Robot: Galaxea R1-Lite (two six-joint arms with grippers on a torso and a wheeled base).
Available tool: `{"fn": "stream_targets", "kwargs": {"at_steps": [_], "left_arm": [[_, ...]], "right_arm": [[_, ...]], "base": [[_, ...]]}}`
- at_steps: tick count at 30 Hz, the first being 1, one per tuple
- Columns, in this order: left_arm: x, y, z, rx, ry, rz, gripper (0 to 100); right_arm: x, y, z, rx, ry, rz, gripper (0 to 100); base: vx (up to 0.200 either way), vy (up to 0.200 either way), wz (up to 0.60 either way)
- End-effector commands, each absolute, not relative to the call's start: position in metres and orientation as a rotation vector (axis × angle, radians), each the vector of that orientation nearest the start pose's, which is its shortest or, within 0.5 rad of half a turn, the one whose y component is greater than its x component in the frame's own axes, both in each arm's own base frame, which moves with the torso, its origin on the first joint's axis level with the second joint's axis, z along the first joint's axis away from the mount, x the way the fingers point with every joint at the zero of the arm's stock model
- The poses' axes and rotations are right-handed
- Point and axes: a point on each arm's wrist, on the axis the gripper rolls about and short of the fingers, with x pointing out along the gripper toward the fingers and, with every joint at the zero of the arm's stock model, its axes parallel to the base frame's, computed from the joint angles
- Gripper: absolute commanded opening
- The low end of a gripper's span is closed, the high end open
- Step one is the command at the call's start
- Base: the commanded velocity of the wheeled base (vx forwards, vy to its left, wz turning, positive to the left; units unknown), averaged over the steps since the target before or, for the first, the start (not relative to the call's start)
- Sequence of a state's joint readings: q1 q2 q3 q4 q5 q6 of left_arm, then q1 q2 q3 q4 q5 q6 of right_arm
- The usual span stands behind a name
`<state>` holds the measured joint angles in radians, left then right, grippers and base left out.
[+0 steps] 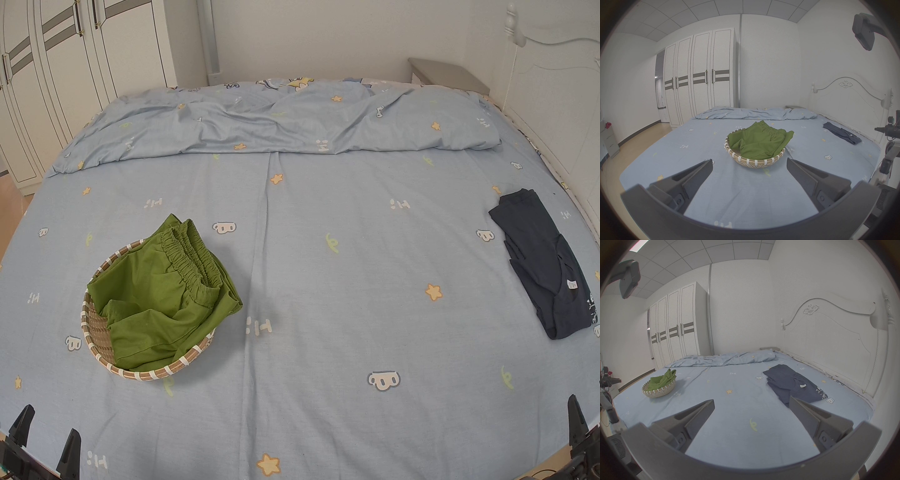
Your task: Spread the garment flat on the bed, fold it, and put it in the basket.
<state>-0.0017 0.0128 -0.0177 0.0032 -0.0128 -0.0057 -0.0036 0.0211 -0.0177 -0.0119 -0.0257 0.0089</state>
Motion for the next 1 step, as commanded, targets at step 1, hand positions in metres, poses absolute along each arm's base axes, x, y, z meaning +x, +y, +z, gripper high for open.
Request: {"fn": "stream_targets", "kwargs": {"at_steps": [1], "left_arm": [[-0.0225,-0.0003,0.0757,-0.006,0.008,-0.015,100]], "right_arm": [[-0.0228,-0.0005,0.0767,0.009,-0.012,-0.031,100]], "base": [[0.000,0.000,0.00]]}}
